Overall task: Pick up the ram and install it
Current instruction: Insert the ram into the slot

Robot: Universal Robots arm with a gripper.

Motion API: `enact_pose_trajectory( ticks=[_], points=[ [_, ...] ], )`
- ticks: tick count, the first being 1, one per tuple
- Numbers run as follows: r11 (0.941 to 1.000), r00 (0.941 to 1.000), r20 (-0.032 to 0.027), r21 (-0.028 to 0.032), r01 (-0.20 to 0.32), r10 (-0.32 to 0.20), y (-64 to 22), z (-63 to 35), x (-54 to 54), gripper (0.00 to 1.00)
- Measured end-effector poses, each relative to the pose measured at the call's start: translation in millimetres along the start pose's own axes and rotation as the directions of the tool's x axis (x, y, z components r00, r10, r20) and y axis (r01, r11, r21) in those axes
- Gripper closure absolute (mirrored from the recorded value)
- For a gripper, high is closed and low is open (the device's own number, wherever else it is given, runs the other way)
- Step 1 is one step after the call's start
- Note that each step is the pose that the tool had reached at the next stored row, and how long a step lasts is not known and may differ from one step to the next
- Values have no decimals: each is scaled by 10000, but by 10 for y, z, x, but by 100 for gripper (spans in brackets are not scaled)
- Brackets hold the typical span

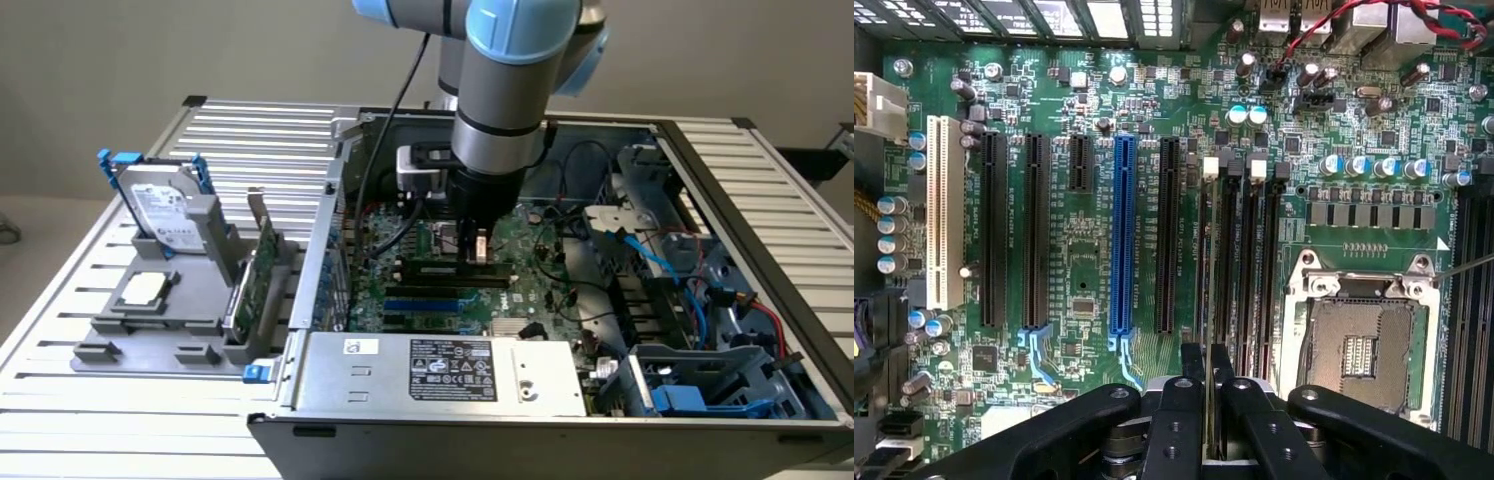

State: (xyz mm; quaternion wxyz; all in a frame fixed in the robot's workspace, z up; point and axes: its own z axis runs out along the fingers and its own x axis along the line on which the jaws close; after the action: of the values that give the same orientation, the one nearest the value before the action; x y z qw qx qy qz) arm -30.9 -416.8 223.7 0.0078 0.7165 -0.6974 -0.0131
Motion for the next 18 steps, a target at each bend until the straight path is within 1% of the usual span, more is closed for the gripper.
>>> enact_pose_trajectory(
  ticks=[18],
  points=[
    [10000, 10000, 0, 0, 3, -3, 12, 23, -17, 86]
  ],
)
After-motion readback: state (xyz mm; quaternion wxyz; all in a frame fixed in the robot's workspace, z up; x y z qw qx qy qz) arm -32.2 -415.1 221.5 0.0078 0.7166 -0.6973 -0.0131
